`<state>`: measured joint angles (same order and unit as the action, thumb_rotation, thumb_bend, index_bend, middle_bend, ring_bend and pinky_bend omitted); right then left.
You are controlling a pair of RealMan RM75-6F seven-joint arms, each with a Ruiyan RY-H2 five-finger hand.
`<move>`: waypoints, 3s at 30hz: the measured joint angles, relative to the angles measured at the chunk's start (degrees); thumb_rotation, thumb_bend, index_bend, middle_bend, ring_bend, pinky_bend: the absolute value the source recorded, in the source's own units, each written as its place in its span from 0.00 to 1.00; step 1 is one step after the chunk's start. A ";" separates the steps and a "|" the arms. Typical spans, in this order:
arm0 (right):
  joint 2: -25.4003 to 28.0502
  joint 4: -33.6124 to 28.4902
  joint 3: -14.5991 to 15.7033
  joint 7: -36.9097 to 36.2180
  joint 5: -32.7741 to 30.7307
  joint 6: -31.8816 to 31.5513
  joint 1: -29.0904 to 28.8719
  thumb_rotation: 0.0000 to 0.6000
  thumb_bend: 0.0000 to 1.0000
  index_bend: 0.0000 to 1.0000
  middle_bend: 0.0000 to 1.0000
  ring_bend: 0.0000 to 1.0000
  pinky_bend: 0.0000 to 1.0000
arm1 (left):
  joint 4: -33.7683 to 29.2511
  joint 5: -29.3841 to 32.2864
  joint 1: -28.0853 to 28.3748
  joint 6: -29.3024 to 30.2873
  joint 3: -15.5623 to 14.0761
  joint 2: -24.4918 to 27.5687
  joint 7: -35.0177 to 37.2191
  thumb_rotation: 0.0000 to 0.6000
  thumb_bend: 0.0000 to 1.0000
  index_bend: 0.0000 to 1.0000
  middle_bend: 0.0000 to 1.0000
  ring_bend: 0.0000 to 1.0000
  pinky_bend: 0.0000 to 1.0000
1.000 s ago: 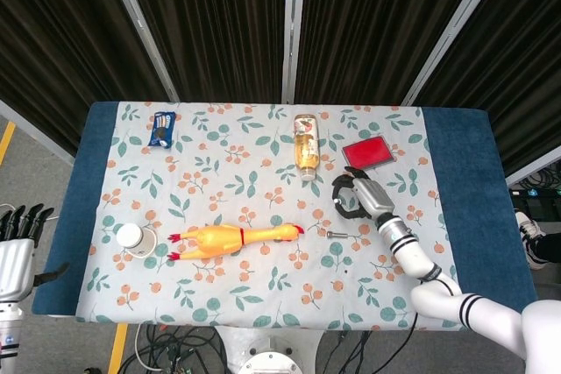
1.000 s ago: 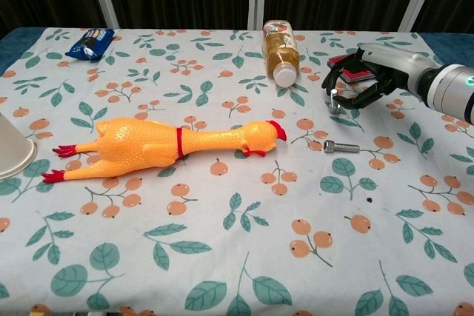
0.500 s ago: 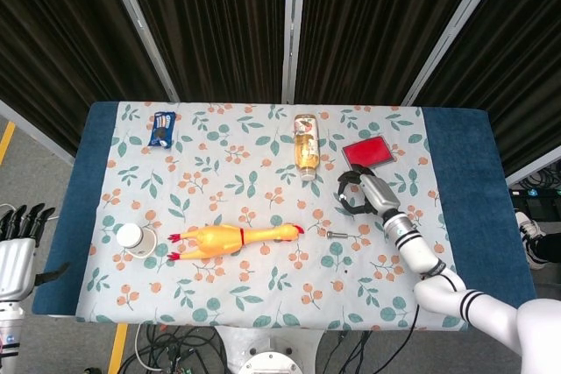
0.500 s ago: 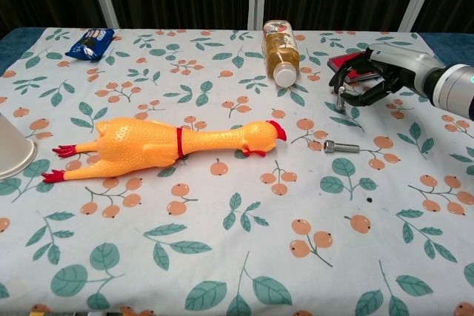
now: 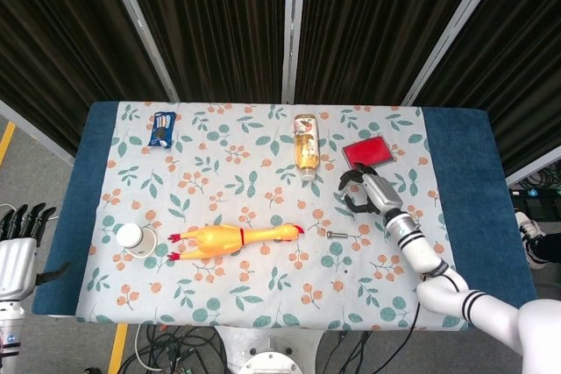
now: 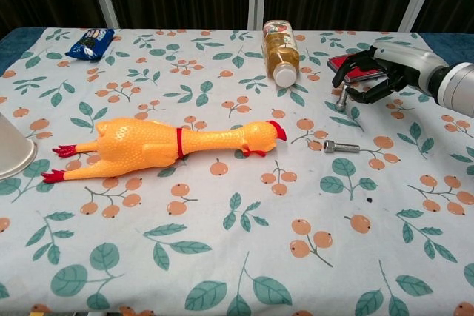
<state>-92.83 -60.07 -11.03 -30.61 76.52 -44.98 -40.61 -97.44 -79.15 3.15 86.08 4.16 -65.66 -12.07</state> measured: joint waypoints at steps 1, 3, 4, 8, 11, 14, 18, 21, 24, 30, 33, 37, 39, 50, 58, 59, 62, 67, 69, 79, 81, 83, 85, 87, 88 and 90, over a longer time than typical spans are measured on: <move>0.05 -0.10 0.01 0.08 0.03 -0.12 0.01 1.00 0.41 0.40 0.26 0.03 0.00 | -0.05 0.01 0.00 0.00 -0.01 0.03 -0.04 1.00 0.00 0.15 0.09 0.00 0.00; 0.17 -0.31 0.01 0.15 0.06 -0.29 0.02 1.00 0.41 0.38 0.25 0.03 0.00 | -0.11 -0.02 0.00 0.08 0.02 0.10 -0.09 1.00 0.00 0.15 0.09 0.00 0.00; 0.31 -0.48 0.01 0.18 0.09 -0.42 0.05 1.00 0.41 0.37 0.25 0.03 0.00 | -0.17 -0.07 0.00 0.13 0.03 0.12 -0.12 1.00 0.00 0.15 0.09 0.00 0.00; 0.75 -0.95 0.07 0.62 0.37 -1.37 0.28 1.00 0.42 0.32 0.24 0.02 0.00 | -0.34 -0.19 0.05 0.19 0.05 0.22 -0.30 1.00 0.00 0.15 0.09 0.00 0.00; 1.39 -1.84 0.18 1.10 0.94 -2.98 0.72 1.00 0.42 0.29 0.24 0.02 0.00 | -0.43 -0.24 0.11 0.22 0.10 0.30 -0.33 1.00 0.00 0.15 0.09 0.00 0.00; 2.63 -3.65 0.32 1.57 2.04 -5.73 1.49 1.00 0.42 0.28 0.24 0.02 0.00 | -0.47 -0.47 0.12 0.43 0.15 0.37 -0.31 1.00 0.00 0.15 0.09 0.00 0.00; 5.73 -8.01 0.77 3.76 4.27 -10.78 3.08 1.00 0.41 0.28 0.23 0.02 0.00 | -0.56 -0.52 0.14 0.44 0.16 0.46 -0.21 1.00 0.00 0.15 0.09 0.00 0.00; 8.83 -13.12 1.47 7.79 6.18 -14.64 4.67 1.00 0.38 0.28 0.23 0.02 0.00 | -0.47 -0.54 0.23 0.33 0.17 0.44 -0.14 1.00 0.00 0.15 0.09 0.00 0.00; 11.93 -18.91 2.51 13.58 7.68 -17.68 6.44 1.00 0.35 0.28 0.24 0.03 0.05 | -0.34 -0.60 0.26 0.33 0.17 0.37 0.00 1.00 0.00 0.15 0.09 0.00 0.00; 16.56 -29.07 4.90 27.62 8.23 -20.60 9.68 1.00 0.32 0.29 0.30 0.12 0.19 | -0.16 -1.20 0.03 0.81 -0.05 0.37 0.47 1.00 0.00 0.15 0.09 0.00 0.00; 17.39 -32.35 5.87 34.59 6.92 -20.77 10.80 1.00 0.32 0.32 0.33 0.15 0.24 | -0.05 -1.45 -0.18 1.11 -0.20 0.34 0.82 1.00 0.00 0.15 0.09 0.00 0.00; 16.97 -34.94 6.84 41.83 2.70 -19.04 11.45 1.00 0.32 0.36 0.33 0.16 0.25 | 0.20 -1.81 -0.58 1.61 -0.46 0.26 1.34 1.00 0.00 0.15 0.09 0.00 0.00; 16.11 -35.13 7.03 44.15 0.84 -18.18 11.45 1.00 0.32 0.39 0.33 0.16 0.25 | 0.31 -1.92 -0.71 1.71 -0.56 0.22 1.57 1.00 0.00 0.15 0.09 0.00 0.00; 6.94 -31.04 5.82 54.44 -6.94 -14.91 9.23 1.00 0.30 0.45 0.30 0.16 0.24 | 1.05 -2.23 -1.09 1.93 -0.77 0.02 2.73 1.00 0.00 0.15 0.09 0.00 0.00; 2.71 -28.56 5.36 60.57 -10.47 -14.90 7.94 1.00 0.30 0.46 0.30 0.16 0.23 | 1.70 -2.18 -1.24 1.76 -0.82 -0.16 3.50 1.00 0.00 0.15 0.09 0.00 0.00; 2.26 -28.40 5.34 61.05 -10.89 -14.95 7.85 1.00 0.30 0.46 0.30 0.16 0.22 | 1.76 -2.22 -1.23 1.76 -0.80 -0.19 3.57 1.00 0.00 0.15 0.09 0.00 0.00; 1.22 -27.84 5.34 62.49 -11.51 -15.36 7.63 1.00 0.33 0.47 0.30 0.16 0.22 | 1.94 -2.32 -1.27 1.84 -0.78 -0.27 3.80 1.00 0.00 0.15 0.09 0.00 0.00; -0.05 -26.79 5.66 64.01 -12.00 -16.23 7.58 1.00 0.33 0.49 0.31 0.16 0.22 | 2.34 -2.23 -1.41 1.74 -0.86 -0.40 4.31 1.00 0.00 0.15 0.09 0.00 0.00; -0.18 -26.68 5.86 64.20 -12.08 -16.33 7.67 1.00 0.33 0.50 0.31 0.16 0.21 | 2.48 -2.23 -1.43 1.70 -0.87 -0.45 4.48 1.00 0.00 0.15 0.09 0.00 0.00; -0.45 -26.15 6.35 64.62 -12.31 -16.63 7.96 1.00 0.30 0.50 0.31 0.16 0.18 | 2.81 -2.38 -1.41 1.61 -0.82 -0.65 4.72 1.00 0.00 0.15 0.09 0.00 0.00; -0.58 -26.05 6.34 64.55 -12.30 -16.60 7.94 1.00 0.27 0.50 0.31 0.16 0.17 | 2.86 -2.36 -1.41 1.54 -0.83 -0.67 4.73 1.00 0.00 0.15 0.09 0.00 0.00; -0.69 -26.05 6.29 64.51 -12.39 -16.49 7.88 1.00 0.26 0.50 0.31 0.16 0.17 | 2.90 -2.33 -1.43 1.52 -0.82 -0.68 4.81 1.00 0.00 0.15 0.09 0.00 0.00; -0.72 -26.08 6.27 64.56 -12.34 -16.52 7.85 1.00 0.26 0.50 0.31 0.16 0.17 | 2.93 -2.32 -1.47 1.57 -0.80 -0.70 4.88 1.00 0.00 0.15 0.09 0.00 0.00; -0.71 -26.01 6.33 64.91 -12.36 -16.62 7.86 1.00 0.26 0.51 0.31 0.16 0.17 | 2.97 -2.32 -1.50 1.58 -0.80 -0.71 4.95 1.00 0.00 0.15 0.09 0.00 0.00; -0.70 -26.00 6.35 65.18 -12.47 -16.68 7.86 1.00 0.27 0.51 0.31 0.16 0.16 | 3.01 -2.33 -1.51 1.57 -0.81 -0.73 4.98 1.00 0.00 0.15 0.09 0.00 0.00; -0.66 -26.00 6.38 65.49 -12.64 -16.73 7.87 1.00 0.29 0.52 0.31 0.16 0.16 | 3.07 -2.35 -1.50 1.52 -0.82 -0.75 5.01 1.00 0.00 0.15 0.09 0.00 0.00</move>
<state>-93.49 -86.07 -4.65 34.88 63.89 -61.71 -32.74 -94.38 -81.50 1.65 87.60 3.34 -66.41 -7.07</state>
